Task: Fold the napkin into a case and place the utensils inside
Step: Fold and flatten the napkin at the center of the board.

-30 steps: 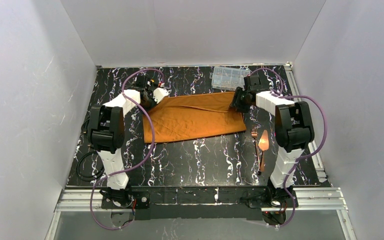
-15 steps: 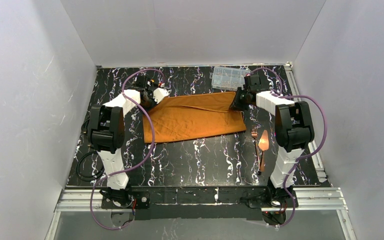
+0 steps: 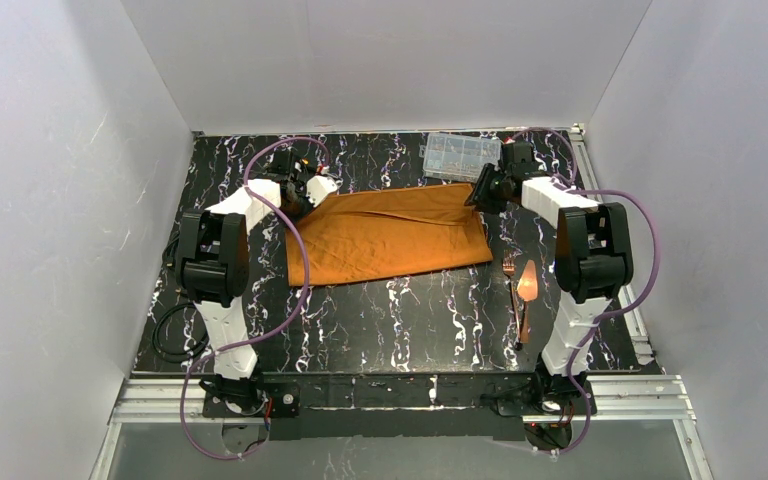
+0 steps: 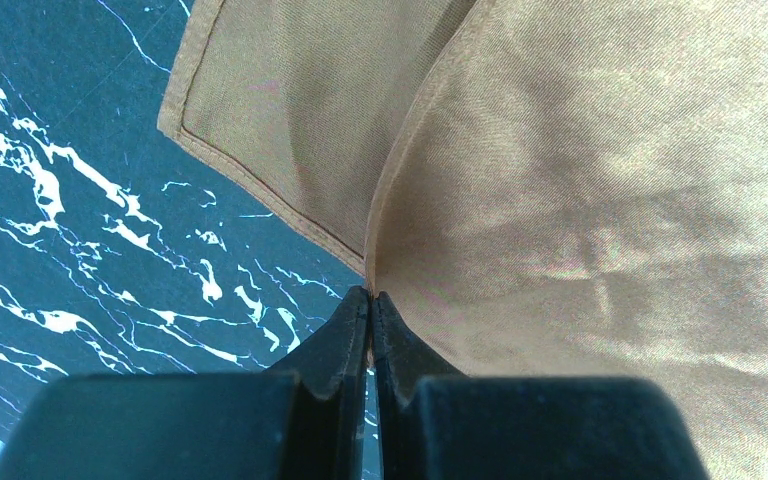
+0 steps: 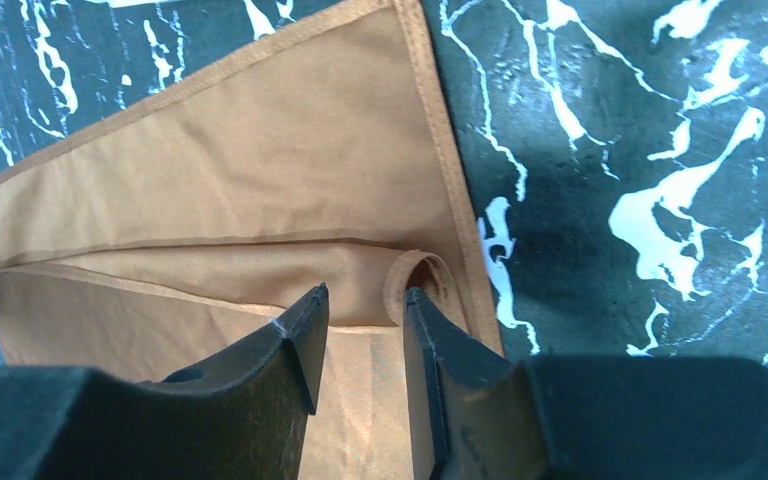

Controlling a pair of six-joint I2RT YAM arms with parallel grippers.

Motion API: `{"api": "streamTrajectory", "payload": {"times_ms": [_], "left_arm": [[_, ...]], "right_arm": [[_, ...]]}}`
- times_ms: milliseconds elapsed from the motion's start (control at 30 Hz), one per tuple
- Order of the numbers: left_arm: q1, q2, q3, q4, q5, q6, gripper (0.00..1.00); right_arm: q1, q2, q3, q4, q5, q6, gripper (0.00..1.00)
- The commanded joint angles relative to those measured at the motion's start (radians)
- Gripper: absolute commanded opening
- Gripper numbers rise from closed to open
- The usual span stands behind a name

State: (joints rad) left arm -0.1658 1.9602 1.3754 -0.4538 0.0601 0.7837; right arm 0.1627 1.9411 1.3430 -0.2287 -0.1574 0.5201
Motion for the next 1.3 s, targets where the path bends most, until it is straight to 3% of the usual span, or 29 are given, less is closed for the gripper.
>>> {"api": "streamTrajectory", "payload": {"times_ms": [0, 433, 800, 900, 1067, 1200, 1267], "left_arm": [[0.002, -0.041, 0.019, -0.028, 0.010, 0.003, 0.00], [0.002, -0.038, 0.024, -0.031, 0.013, 0.008, 0.00], [0.000, -0.032, 0.034, -0.034, 0.015, 0.001, 0.00], [0.000, -0.032, 0.038, -0.038, 0.018, -0.003, 0.00], [0.001, -0.034, 0.040, -0.035, 0.010, -0.013, 0.00], [0.000, -0.045, 0.039, -0.026, 0.016, -0.024, 0.00], [0.000, -0.049, 0.039, -0.017, 0.017, -0.030, 0.00]], "right_arm": [[-0.022, -0.045, -0.055, 0.035, -0.029, -0.009, 0.44], [-0.024, -0.013, -0.086, 0.087, -0.099, 0.014, 0.46], [-0.022, 0.005, -0.106, 0.125, -0.122, 0.045, 0.40], [-0.022, 0.003, -0.108, 0.130, -0.126, 0.050, 0.34], [-0.022, -0.005, -0.082, 0.135, -0.110, 0.060, 0.13], [-0.024, 0.009, -0.030, 0.123, -0.090, 0.070, 0.01], [-0.024, 0.020, 0.000, 0.105, -0.068, 0.070, 0.01]]}}
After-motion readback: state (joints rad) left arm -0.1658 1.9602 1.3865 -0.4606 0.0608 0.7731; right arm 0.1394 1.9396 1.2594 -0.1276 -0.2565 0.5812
